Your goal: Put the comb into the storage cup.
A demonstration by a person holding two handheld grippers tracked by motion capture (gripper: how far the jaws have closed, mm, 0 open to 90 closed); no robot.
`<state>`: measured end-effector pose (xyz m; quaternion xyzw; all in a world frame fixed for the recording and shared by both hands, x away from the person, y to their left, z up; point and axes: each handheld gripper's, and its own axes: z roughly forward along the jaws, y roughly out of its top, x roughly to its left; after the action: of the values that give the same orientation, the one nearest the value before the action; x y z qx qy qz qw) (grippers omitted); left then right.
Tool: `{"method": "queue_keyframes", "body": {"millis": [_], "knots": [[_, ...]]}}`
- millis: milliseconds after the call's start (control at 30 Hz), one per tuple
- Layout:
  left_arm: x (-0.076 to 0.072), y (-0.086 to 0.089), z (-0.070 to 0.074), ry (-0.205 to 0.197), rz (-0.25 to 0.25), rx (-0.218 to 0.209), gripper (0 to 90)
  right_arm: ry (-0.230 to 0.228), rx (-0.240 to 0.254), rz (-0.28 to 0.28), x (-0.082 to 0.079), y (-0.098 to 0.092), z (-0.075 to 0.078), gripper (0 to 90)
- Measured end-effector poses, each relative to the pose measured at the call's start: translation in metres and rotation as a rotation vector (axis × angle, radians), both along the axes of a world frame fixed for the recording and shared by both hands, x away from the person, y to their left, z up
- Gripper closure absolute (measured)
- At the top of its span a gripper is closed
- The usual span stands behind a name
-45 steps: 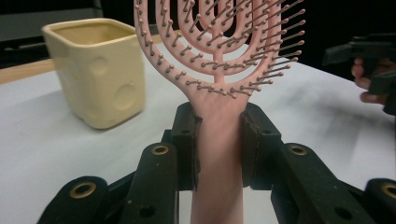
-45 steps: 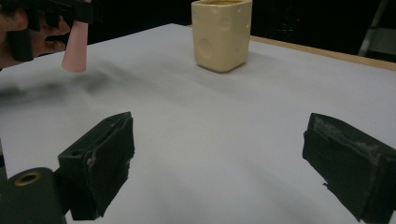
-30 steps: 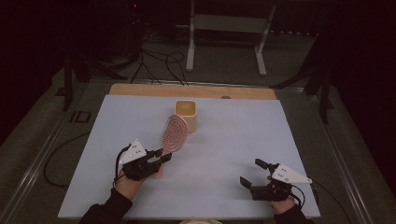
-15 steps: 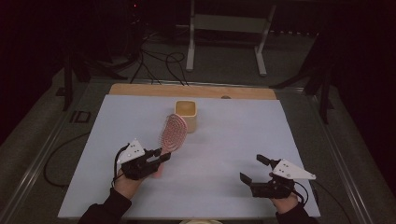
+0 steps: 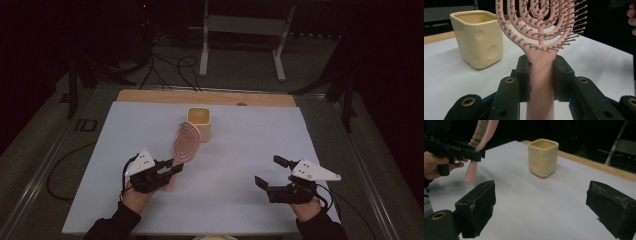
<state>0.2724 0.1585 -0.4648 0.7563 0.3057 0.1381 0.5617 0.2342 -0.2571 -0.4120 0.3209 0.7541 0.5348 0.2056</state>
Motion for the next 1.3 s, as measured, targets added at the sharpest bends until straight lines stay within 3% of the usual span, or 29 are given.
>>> {"method": "queue_keyframes", "body": {"millis": [233,500,1300], "knots": [[-0.001,0.0,0.001,-0.006,-0.003,-0.005,71.2,-0.018,0.007,0.021,0.006,0.008,0.017,8.7],[-0.001,0.001,0.002,-0.009,-0.001,-0.008,71.2,-0.007,0.008,0.053,0.016,0.021,0.033,8.2],[-0.001,0.002,0.003,-0.009,-0.003,-0.021,71.2,0.001,-0.017,0.136,0.038,0.069,0.05,8.2]]}}
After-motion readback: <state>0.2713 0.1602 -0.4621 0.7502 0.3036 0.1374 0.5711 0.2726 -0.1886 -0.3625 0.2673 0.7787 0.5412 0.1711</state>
